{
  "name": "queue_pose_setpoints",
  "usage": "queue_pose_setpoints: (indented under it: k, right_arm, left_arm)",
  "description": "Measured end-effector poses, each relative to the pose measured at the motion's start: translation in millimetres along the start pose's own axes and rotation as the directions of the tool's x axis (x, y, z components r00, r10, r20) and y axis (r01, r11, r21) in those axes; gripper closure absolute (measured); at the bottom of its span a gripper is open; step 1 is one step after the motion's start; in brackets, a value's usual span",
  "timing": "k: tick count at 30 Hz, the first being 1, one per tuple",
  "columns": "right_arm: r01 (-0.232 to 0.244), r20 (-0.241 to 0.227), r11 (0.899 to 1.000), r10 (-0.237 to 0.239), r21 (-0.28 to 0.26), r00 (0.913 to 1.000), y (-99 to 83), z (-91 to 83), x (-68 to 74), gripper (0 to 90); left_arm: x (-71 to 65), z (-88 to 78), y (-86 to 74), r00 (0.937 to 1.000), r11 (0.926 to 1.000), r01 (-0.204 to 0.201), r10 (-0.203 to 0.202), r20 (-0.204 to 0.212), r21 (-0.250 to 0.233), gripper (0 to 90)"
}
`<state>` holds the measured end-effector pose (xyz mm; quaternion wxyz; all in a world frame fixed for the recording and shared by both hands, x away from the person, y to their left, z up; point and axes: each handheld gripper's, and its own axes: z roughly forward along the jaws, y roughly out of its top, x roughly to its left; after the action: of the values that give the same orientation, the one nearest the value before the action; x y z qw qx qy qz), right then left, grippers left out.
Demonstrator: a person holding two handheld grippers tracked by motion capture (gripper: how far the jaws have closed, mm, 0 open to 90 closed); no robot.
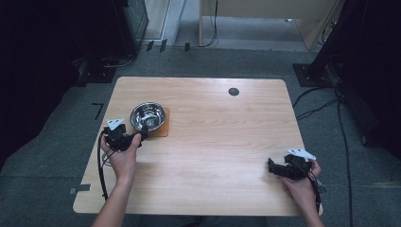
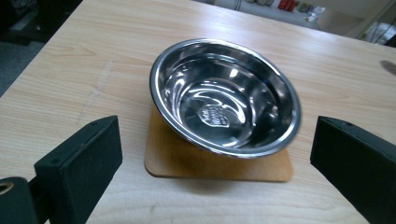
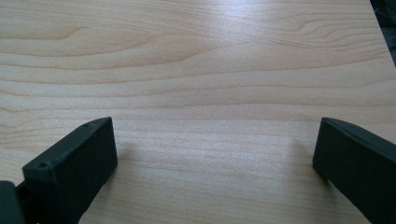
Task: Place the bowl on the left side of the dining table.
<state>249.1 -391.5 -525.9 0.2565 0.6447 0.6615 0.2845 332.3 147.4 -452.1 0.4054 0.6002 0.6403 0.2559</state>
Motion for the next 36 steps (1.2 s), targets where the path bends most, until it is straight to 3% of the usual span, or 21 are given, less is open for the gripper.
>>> queue_pose_setpoints:
  k: [15, 19, 23, 33, 36]
  right_arm:
    - [0.0, 0.0, 1.0, 0.0, -0.001, 1.0, 0.0, 0.1, 0.0, 0.0]
    - [-0.001, 0.0, 1.0, 0.001, 0.0, 1.0, 0.0, 0.0, 0.1, 0.0]
    - [0.001, 0.0, 1.0, -0.001, -0.001, 1.0, 0.0, 0.0, 0.0, 0.0]
    - [0.0, 0.0, 1.0, 0.0, 0.0, 1.0, 0.0, 0.0, 0.1, 0.0]
    - [0.0, 0.0, 1.0, 0.0, -0.001, 1.0, 0.0, 0.0, 0.0, 0.0]
  left_arm:
    - [-6.9, -38.1, -24.9, 0.9973, 0.9983, -0.057, 0.057, 0.046, -0.015, 1.8]
    - [-5.1, -48.9, -34.9, 0.9967, 0.999, -0.04, 0.041, 0.07, -0.022, 1.8]
    - [-4.2, -55.8, -42.8, 0.9959, 0.9985, -0.049, 0.051, 0.075, -0.023, 1.8]
    - [13.7, -72.0, -67.2, 0.9976, 0.9991, -0.041, 0.041, 0.056, -0.015, 1.8]
    - [21.1, -73.3, -74.9, 0.9977, 0.9985, -0.055, 0.055, 0.04, -0.004, 1.8]
